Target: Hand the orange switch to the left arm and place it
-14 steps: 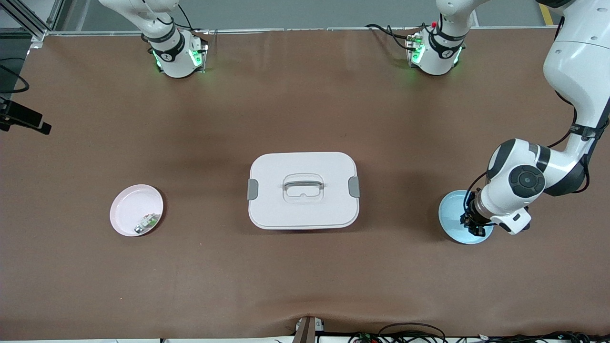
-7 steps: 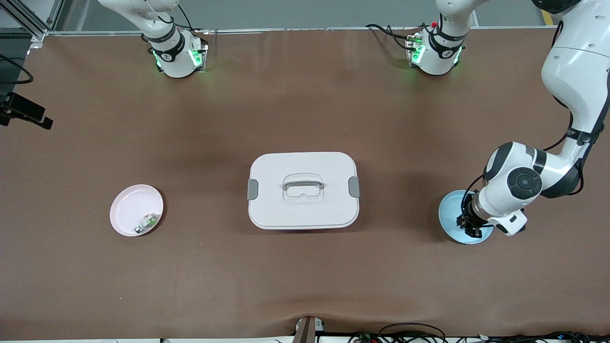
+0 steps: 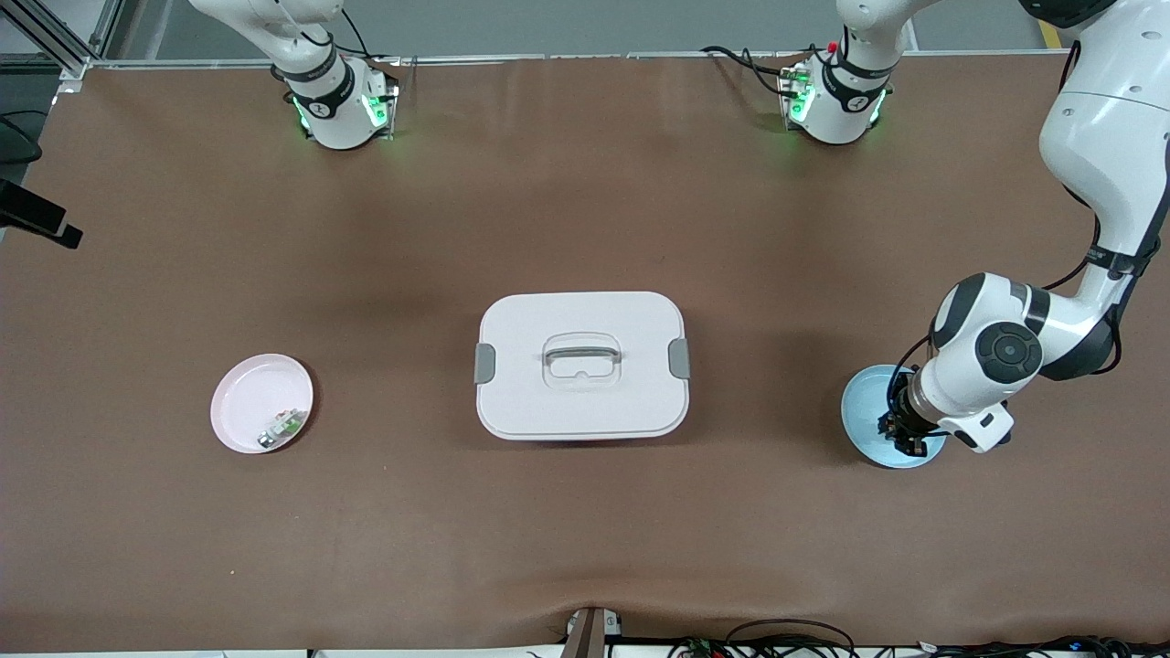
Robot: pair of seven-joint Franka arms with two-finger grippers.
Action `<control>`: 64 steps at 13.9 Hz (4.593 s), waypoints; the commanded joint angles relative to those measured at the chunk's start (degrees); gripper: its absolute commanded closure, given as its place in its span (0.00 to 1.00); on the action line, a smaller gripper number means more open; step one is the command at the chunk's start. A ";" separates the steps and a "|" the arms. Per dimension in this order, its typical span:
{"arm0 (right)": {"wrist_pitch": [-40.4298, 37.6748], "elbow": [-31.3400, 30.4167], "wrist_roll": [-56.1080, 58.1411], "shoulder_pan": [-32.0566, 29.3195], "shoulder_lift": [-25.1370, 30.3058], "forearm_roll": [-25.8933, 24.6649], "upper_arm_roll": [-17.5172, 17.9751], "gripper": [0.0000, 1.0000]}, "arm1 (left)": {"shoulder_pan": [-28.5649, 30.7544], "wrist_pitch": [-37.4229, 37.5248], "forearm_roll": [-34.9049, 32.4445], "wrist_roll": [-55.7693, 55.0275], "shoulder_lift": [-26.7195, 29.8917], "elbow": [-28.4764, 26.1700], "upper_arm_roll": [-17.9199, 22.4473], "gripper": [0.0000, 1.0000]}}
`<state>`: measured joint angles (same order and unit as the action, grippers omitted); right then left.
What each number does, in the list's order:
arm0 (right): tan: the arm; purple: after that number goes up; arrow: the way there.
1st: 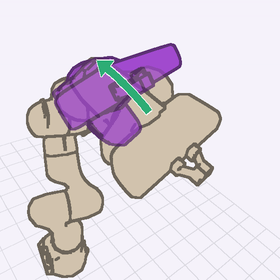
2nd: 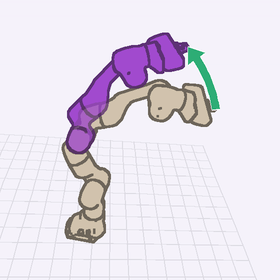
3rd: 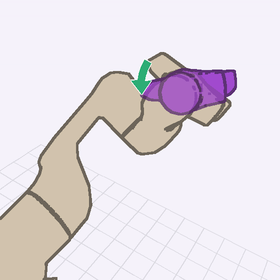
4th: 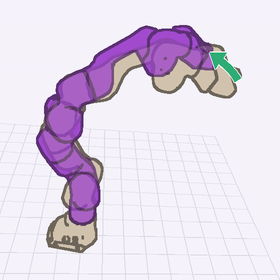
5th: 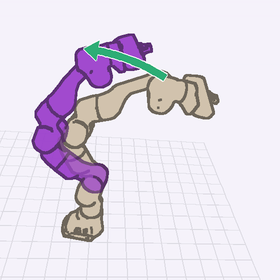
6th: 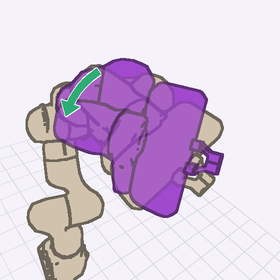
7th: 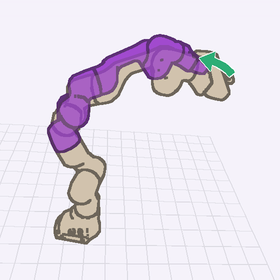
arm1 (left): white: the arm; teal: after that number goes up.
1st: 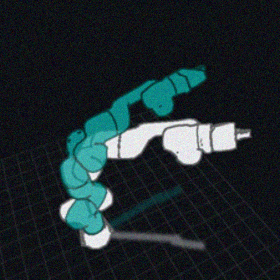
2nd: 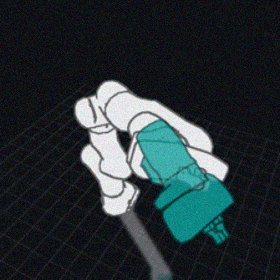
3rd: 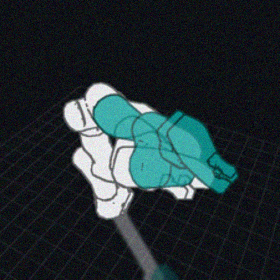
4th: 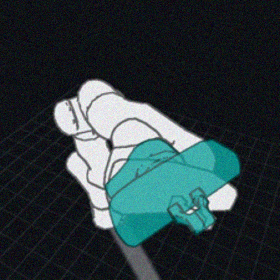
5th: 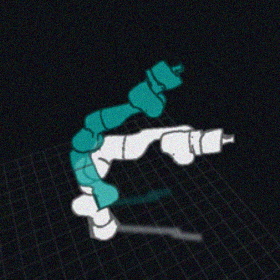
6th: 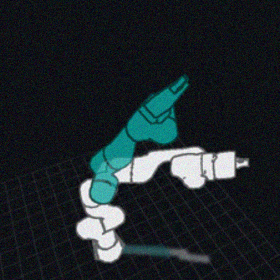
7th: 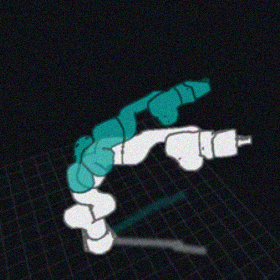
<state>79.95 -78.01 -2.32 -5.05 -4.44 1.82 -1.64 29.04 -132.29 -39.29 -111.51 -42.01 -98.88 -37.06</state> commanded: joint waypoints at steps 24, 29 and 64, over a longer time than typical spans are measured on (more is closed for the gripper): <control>0.11 -1.35 -0.66 -0.84 0.83 -1.38 0.50 0.00 | -3.81 0.36 -1.50 -1.07 0.70 2.55 2.96 0.00; 1.17 -1.35 -0.58 -0.84 0.83 -1.47 0.58 0.00 | -3.90 4.03 0.52 -1.07 2.02 7.80 1.03 0.00; 2.05 -1.35 1.88 -0.75 0.74 -2.00 0.85 0.00 | -33.43 19.69 43.14 109.31 44.74 0.42 44.98 0.00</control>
<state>81.63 -78.71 -0.97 -5.23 -4.44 0.12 -1.31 -3.90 -113.52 1.42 -3.76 1.17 -98.82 8.79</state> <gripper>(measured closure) 0.000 0.000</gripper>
